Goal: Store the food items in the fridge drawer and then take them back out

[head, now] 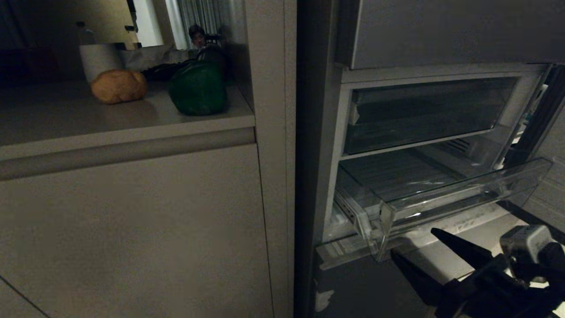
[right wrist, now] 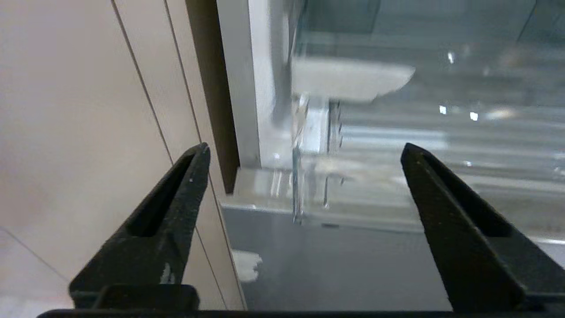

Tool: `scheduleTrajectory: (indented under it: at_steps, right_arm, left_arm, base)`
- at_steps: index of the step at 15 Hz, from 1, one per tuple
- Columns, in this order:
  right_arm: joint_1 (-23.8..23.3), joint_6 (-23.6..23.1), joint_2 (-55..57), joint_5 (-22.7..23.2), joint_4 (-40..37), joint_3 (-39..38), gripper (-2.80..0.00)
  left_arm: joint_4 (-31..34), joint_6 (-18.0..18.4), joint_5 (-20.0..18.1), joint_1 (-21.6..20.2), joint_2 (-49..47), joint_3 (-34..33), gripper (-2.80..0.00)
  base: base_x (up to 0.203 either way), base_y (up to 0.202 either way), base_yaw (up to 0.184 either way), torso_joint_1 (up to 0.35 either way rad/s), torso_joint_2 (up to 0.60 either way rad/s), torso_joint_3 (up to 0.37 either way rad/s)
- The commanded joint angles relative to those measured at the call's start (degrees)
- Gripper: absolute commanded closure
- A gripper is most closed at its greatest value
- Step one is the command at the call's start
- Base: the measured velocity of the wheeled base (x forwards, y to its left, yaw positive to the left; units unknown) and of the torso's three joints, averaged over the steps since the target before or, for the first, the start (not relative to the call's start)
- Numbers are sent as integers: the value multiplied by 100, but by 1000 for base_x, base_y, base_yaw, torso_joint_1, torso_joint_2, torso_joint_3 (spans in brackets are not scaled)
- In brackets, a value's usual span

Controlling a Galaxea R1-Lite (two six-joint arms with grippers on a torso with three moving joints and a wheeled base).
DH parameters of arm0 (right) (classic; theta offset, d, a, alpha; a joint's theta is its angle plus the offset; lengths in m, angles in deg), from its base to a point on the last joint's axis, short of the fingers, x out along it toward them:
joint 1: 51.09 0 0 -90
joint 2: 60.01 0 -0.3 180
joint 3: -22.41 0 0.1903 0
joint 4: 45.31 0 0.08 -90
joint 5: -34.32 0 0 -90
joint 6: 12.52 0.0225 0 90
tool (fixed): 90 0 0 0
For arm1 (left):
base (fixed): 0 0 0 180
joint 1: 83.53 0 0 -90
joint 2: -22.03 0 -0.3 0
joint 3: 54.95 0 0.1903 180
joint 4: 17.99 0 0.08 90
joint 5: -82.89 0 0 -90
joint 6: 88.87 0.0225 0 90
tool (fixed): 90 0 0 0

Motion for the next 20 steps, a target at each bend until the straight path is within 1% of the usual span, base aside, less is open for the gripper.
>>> scheduleTrajectory:
  at_steps: [1, 2, 3, 4, 5, 6, 9, 10, 11, 12, 13, 14, 16, 17, 20]
  right_arm:
    - [-4, -18, -654, -23, -23, -177, -280]
    - [-8, -53, -804, -28, -63, -149, -280]
    - [-26, -101, -977, -30, -78, -77, 0]
    - [-94, -132, -1192, -30, -166, 149, 0]
    - [-252, -152, -1375, -29, -448, 395, 0]
    - [-379, -152, -1554, -26, -1015, 727, 0]
    - [-759, -26, -2044, 15, -3671, 2183, 0]
    - [-911, 101, -2092, 54, -4715, 2779, 0]
    - [-1078, 311, -2092, 170, -5792, 3398, 0]
    - [-1260, 543, -2029, 319, -6574, 3914, 0]
    - [-1510, 781, -1858, 454, -7177, 4349, 0]
    - [-1845, 937, -1576, 544, -7469, 4578, 0]
    - [-2256, 1051, -1095, 635, -7665, 4760, 0]
    - [-2397, 1067, -908, 657, -7696, 4800, 0]
    - [-2631, 1040, -424, 746, -7704, 4940, 0]
  left_arm:
    - [-2, -4, 4, -1, -7, 0, 0]
    - [-2, 5, 4, -1, -7, 0, 0]
    - [-2, 0, 4, -1, -7, 0, 0]
    - [-2, 0, -3, -1, -7, 0, 0]
    - [-2, -4, 4, -1, -7, 0, 0]
    - [-2, 5, 4, -1, -7, 0, 0]
    - [-2, -1, 2, -1, -7, 0, 0]
    - [-2, 3, -3, -1, -7, 0, 0]
    - [-2, -4, 4, -1, -7, 0, 0]
    - [-2, 4, 4, -1, -7, 0, 0]
    - [-2, -4, 4, -1, -7, 0, 0]
    - [-2, -1, 3, -1, -7, 0, 0]
    - [-2, -4, -3, -1, -7, 0, 0]
    - [-2, -4, 4, -1, -7, 0, 0]
    - [-2, -4, 4, -1, -7, 0, 0]
  base:
    - [0, 0, 0, 0, 0, 0]
    - [0, 0, 0, 0, 0, 0]
    - [0, 0, 0, 0, 0, 0]
    - [0, 0, 0, 0, 0, 0]
    - [0, 0, 0, 0, 0, 0]
    - [0, 0, 0, 0, 0, 0]
    - [0, 0, 0, 0, 0, 0]
    - [0, 0, 0, 0, 0, 0]
    - [0, 0, 0, 0, 0, 0]
    - [0, 0, 0, 0, 0, 0]
    - [0, 0, 0, 0, 0, 0]
    - [0, 0, 0, 0, 0, 0]
    - [0, 0, 0, 0, 0, 0]
    - [0, 0, 0, 0, 0, 0]
    - [0, 0, 0, 0, 0, 0]
